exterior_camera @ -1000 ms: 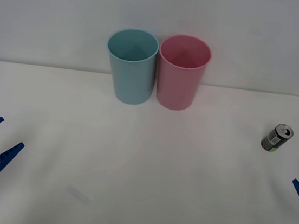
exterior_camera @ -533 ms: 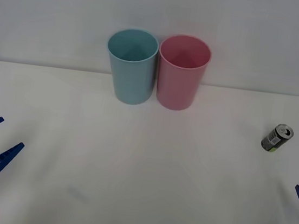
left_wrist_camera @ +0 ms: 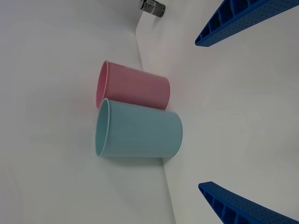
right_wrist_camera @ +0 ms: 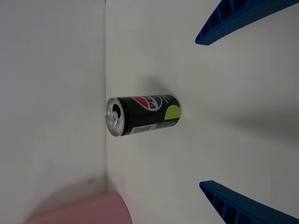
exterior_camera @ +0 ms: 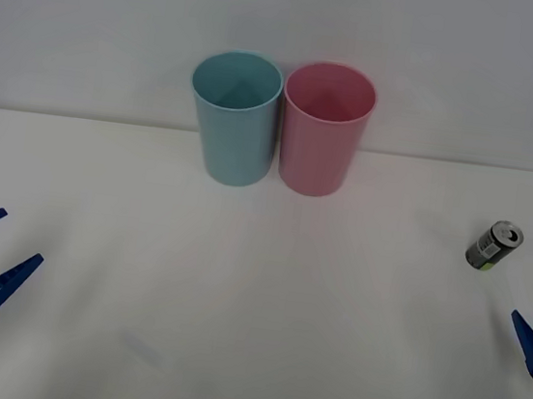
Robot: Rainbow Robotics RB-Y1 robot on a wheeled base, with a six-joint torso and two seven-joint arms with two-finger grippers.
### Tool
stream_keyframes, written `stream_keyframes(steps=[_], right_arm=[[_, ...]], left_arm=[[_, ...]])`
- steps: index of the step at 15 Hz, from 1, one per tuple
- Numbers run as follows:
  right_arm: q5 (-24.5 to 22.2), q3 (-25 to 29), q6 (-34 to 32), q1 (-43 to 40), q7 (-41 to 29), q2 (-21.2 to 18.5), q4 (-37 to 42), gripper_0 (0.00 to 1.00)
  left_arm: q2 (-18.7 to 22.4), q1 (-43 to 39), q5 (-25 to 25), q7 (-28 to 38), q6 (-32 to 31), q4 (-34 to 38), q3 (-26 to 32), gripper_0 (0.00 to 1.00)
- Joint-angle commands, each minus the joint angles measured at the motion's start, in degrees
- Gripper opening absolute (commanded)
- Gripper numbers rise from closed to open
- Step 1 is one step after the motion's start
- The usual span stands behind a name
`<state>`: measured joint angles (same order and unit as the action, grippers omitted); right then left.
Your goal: Grasp the object on the table and drop it into the matching bin: aluminum can to the light blue bin, PET bottle to the pink bin.
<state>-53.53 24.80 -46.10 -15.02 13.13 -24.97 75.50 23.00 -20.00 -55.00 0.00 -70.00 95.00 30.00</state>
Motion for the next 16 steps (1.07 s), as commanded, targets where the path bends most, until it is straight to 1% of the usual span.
stream_keyframes(steps=[1,8,16], right_arm=[[0.00,-0.71,1.01,3.42,0.58,0.01,-3.43,1.00],[-0.35,-2.21,3.03,10.71,3.04,0.09,-10.90,1.00],[-0.52,-4.05,8.39,14.67,5.33,2.38,-11.60,1.00]], left_arm=[[0.00,0.00,0.00,0.00,0.00,0.00,0.00,1.00],[0.00,0.00,0.00,0.00,0.00,0.00,0.00,1.00],[0.00,0.00,0.00,0.00,0.00,0.00,0.00,1.00]])
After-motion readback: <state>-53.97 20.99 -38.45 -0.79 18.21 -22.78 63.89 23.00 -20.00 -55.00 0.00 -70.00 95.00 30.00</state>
